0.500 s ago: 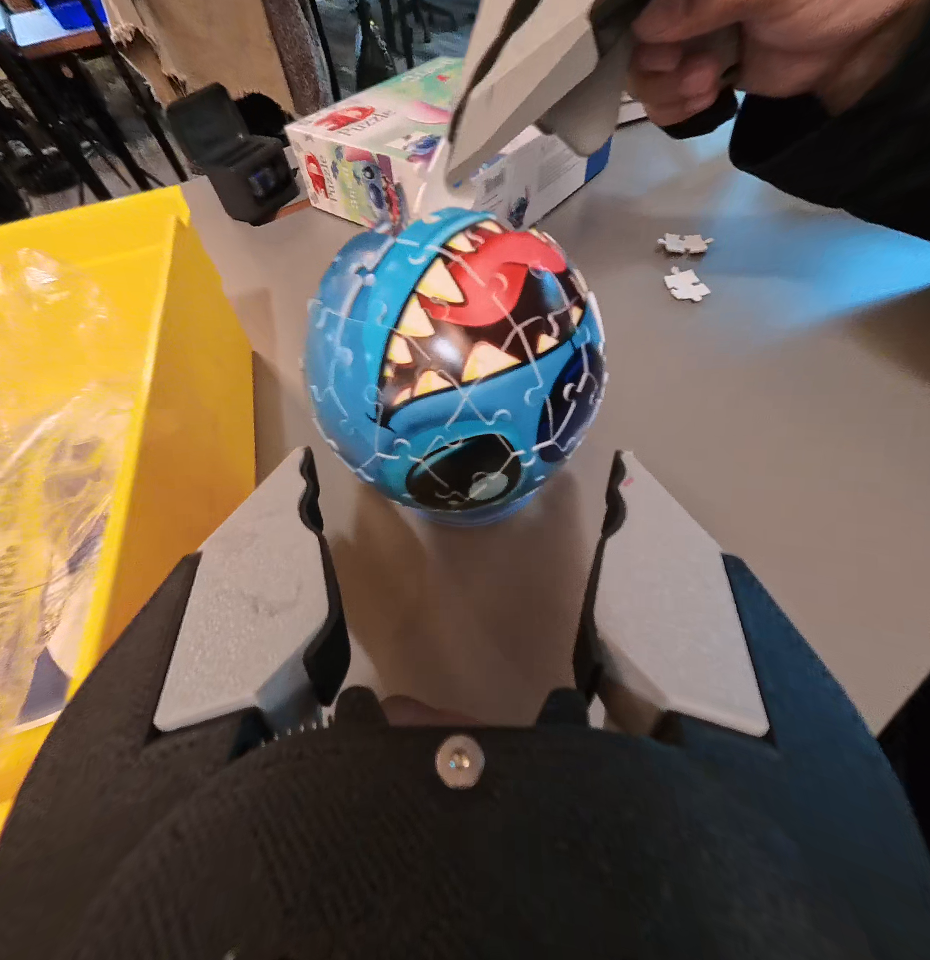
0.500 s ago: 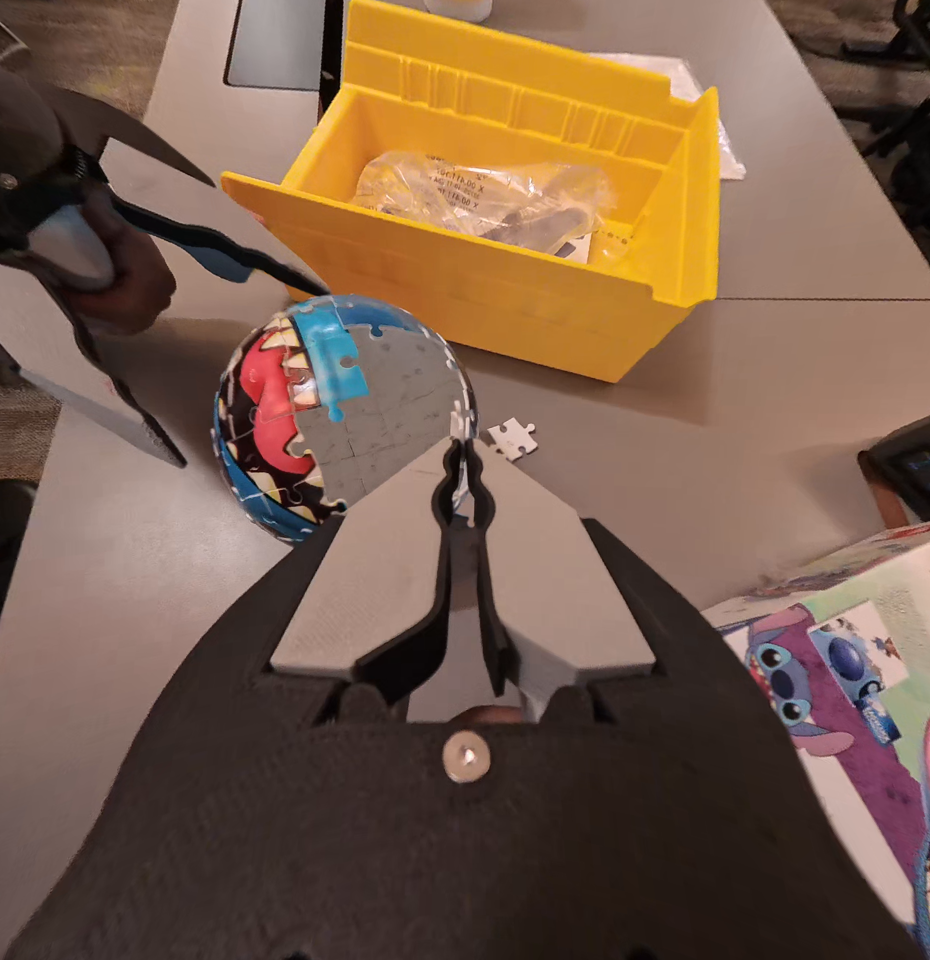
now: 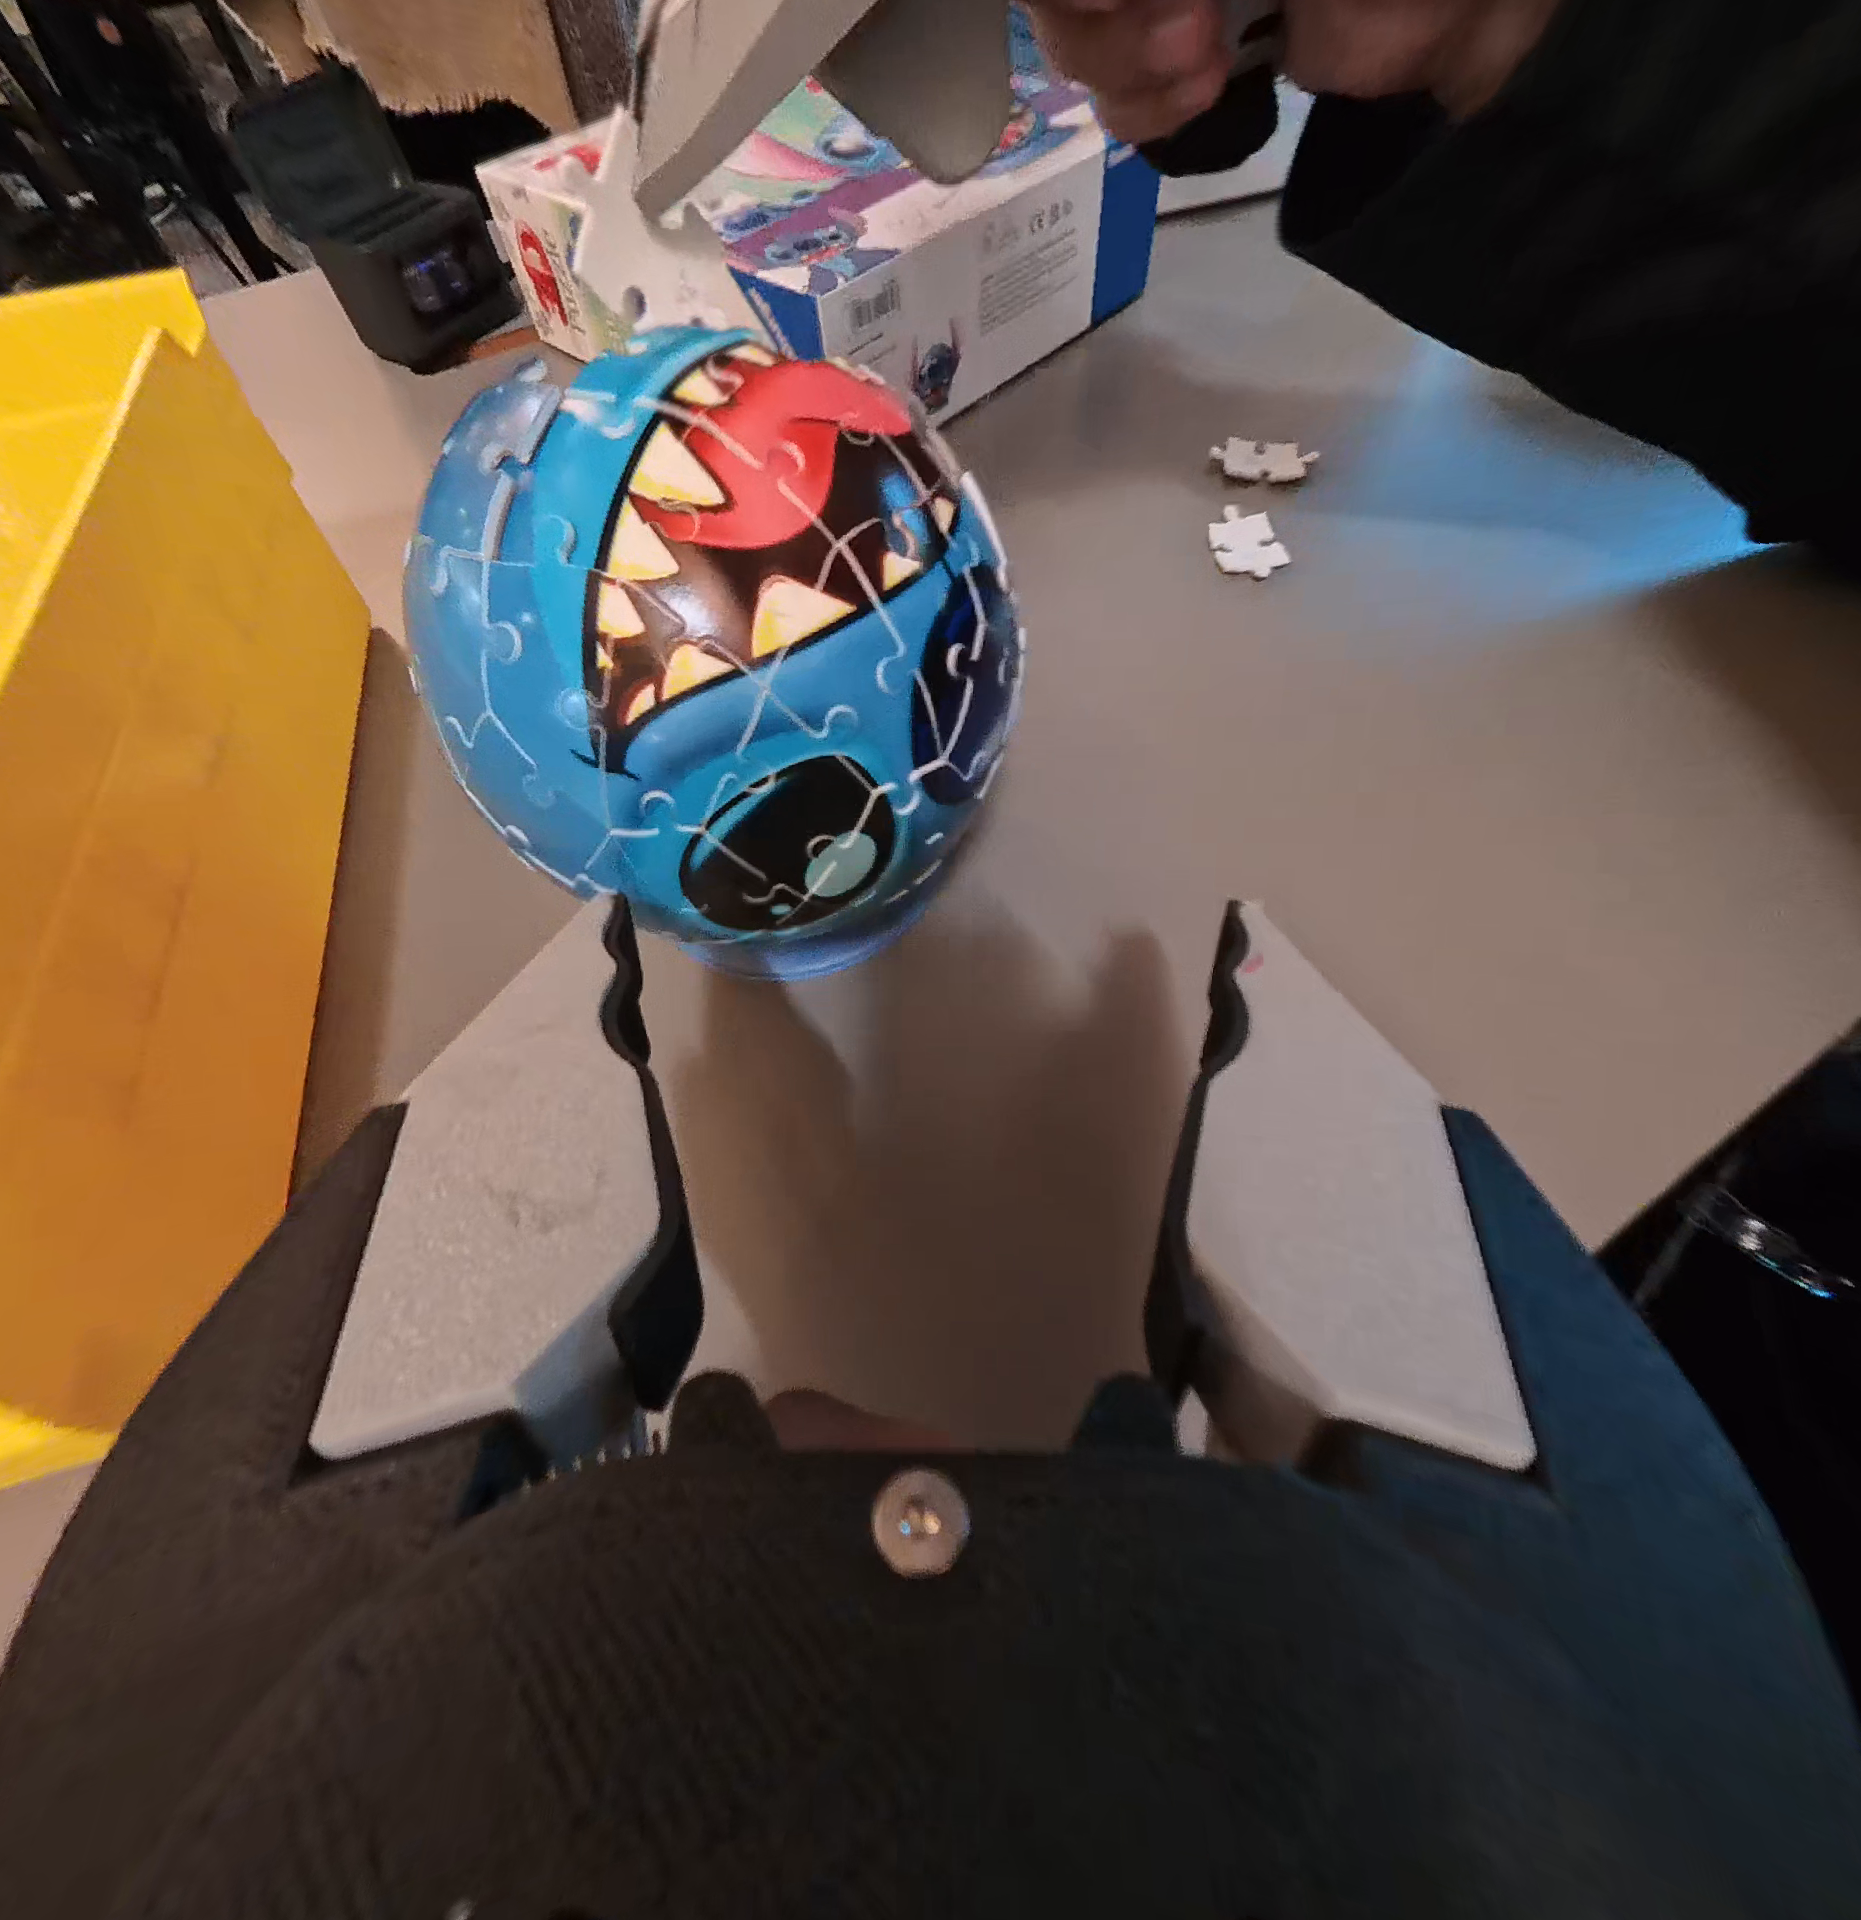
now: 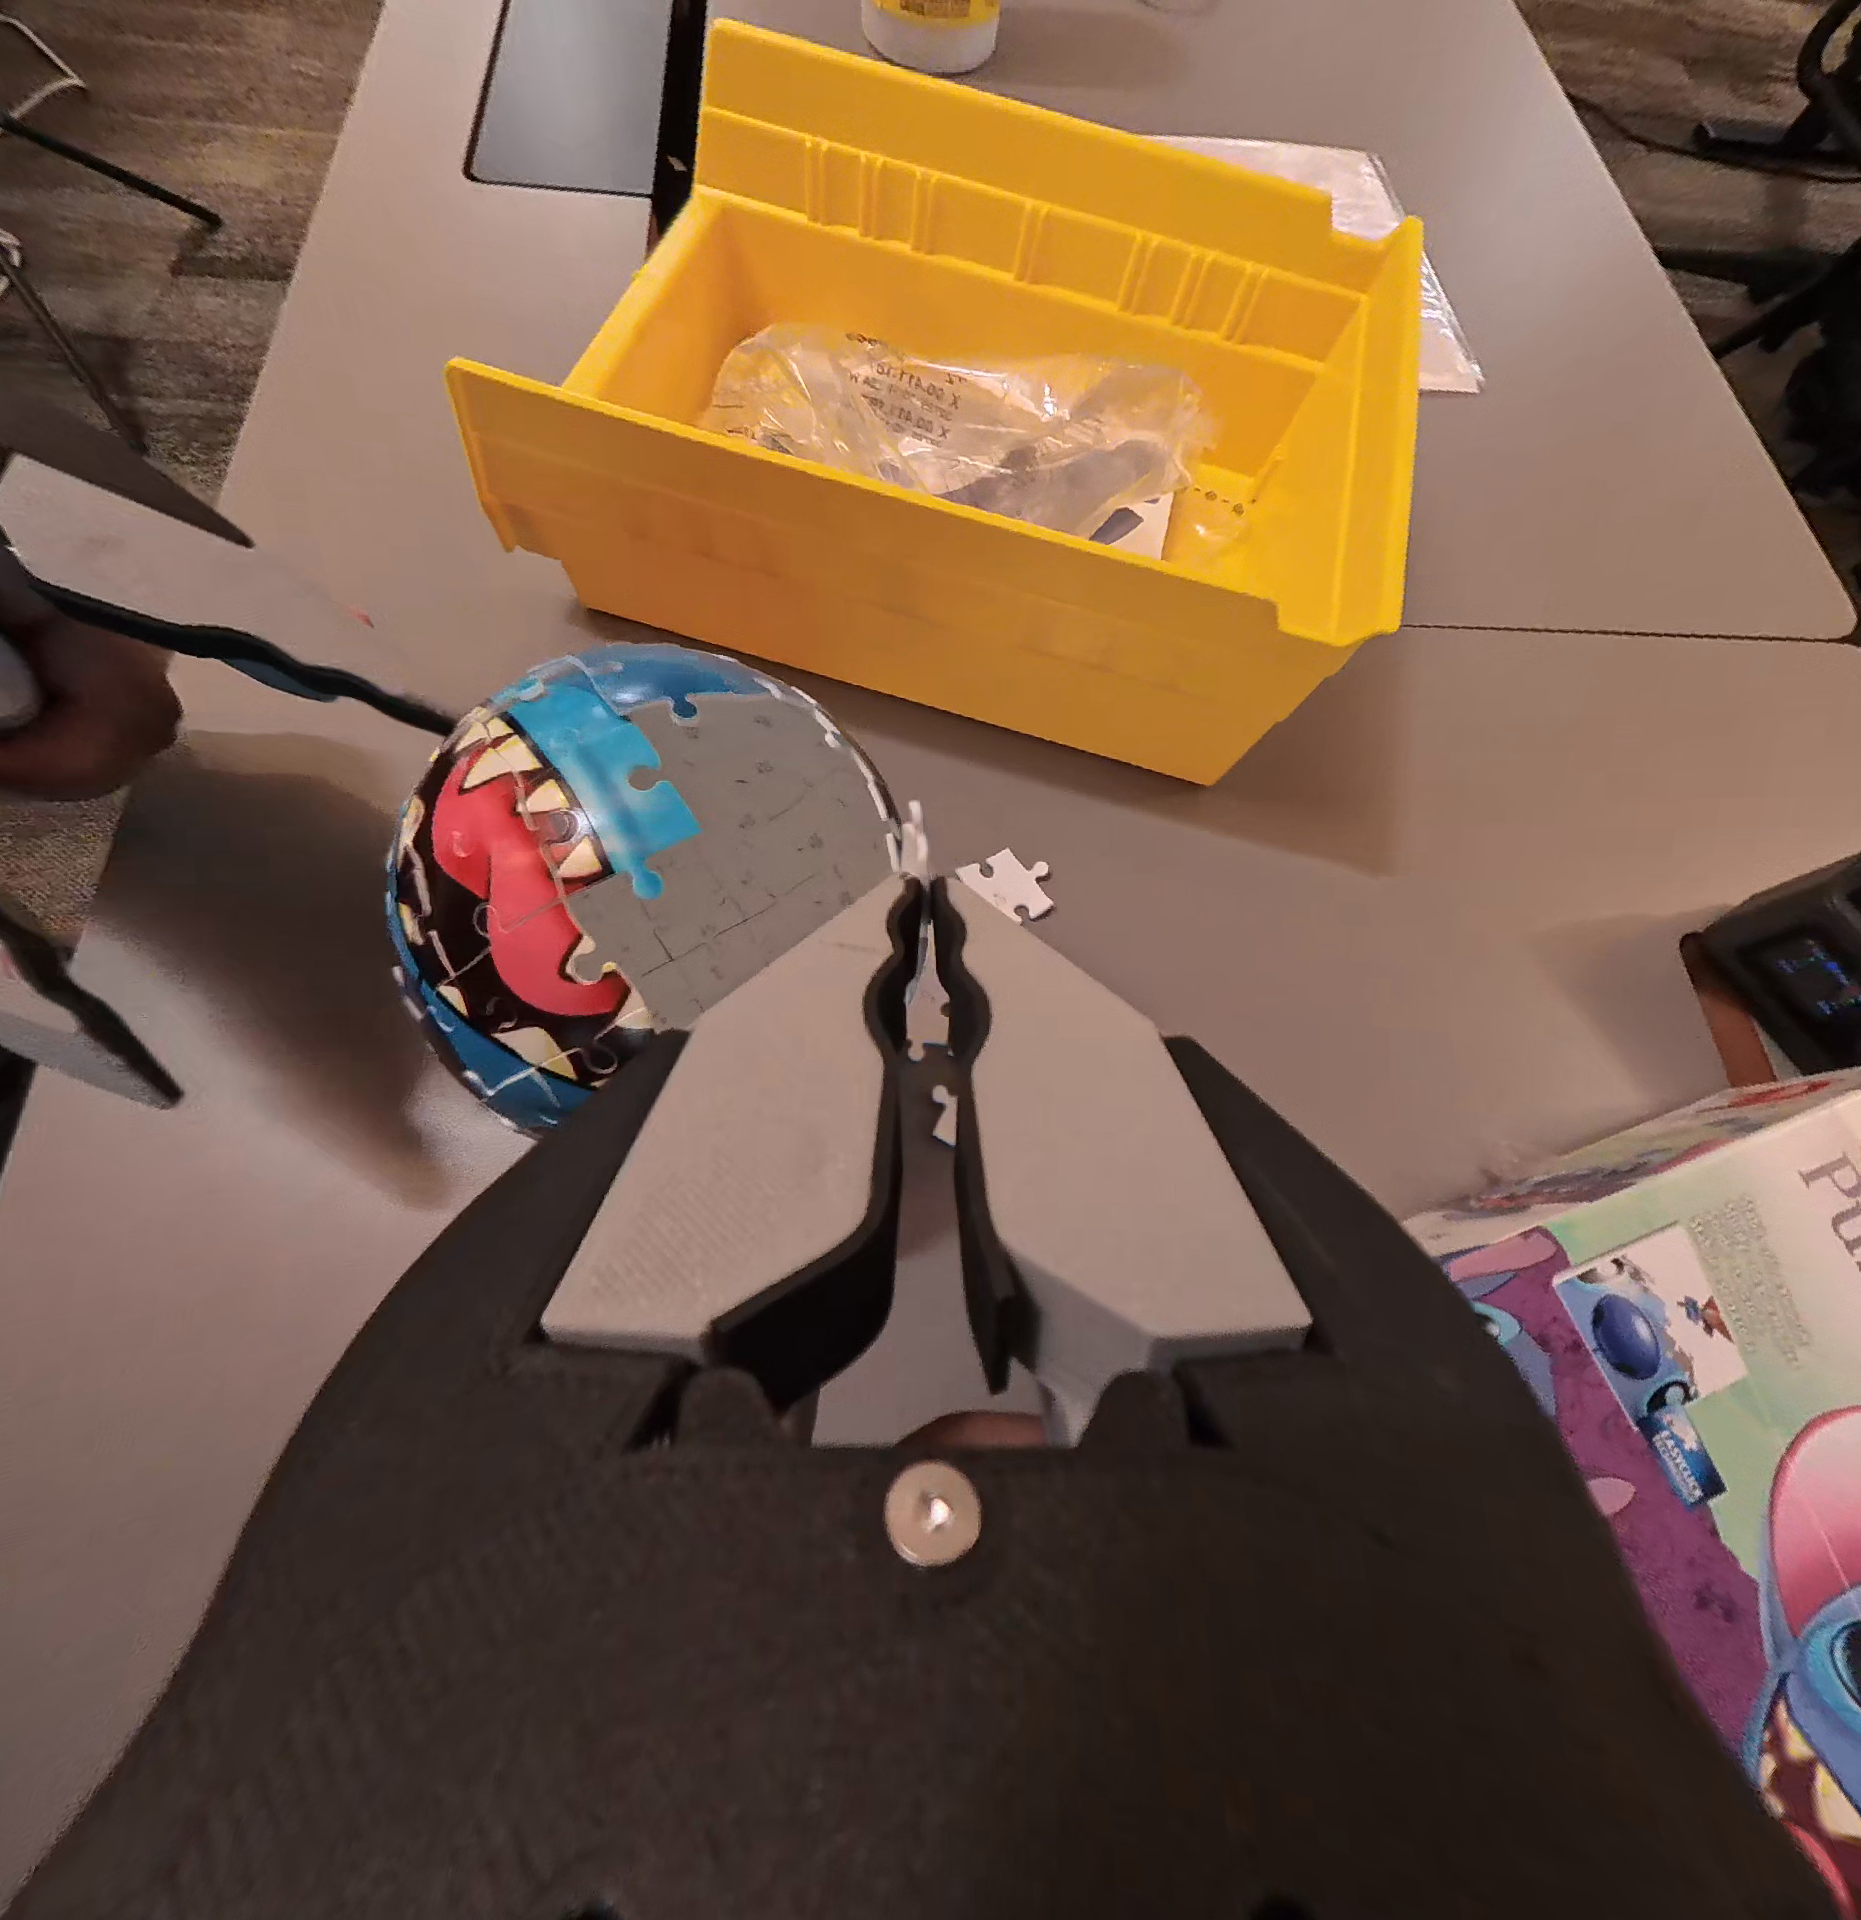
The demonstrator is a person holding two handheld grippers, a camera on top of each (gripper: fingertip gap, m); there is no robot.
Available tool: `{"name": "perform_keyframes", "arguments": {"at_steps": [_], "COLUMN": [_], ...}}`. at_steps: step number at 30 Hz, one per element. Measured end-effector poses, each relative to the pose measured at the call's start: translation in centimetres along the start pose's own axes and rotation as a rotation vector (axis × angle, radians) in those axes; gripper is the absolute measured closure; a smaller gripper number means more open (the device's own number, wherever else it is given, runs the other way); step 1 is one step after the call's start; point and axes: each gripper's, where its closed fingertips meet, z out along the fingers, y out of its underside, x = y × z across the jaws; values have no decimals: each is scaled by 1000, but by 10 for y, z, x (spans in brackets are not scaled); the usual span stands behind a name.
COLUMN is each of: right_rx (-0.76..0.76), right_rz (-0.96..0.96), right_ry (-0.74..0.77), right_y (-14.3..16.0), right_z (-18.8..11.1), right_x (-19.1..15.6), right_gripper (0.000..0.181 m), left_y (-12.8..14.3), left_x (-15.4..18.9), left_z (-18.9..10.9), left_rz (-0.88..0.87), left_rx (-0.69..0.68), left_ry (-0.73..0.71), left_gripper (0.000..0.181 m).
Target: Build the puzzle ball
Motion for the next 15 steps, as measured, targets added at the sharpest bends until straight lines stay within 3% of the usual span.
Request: {"name": "perform_keyframes", "arguments": {"at_steps": [4,7,10,15], "right_rx": [-10,-26,-32,-33], "right_rz": [-31,-52,-66,-63], "right_ry": [-17,-15,-19,-54], "right_y": [-1,0,3,2], "right_z": [-3,-3,-4,-1], "right_x": [-2,-2,-5,-6], "right_gripper": [181,181,181,181], "left_y": [-12,-18,-4,10], "left_x": [-18,-44,-47,-57], "left_z": [-12,-1,22,39], "left_rz": [73,91,50,220], "left_rx": [25,23,-36,-56], "left_ry": [-58,-60,33,-19], "left_gripper": [73,72,73,68]}}
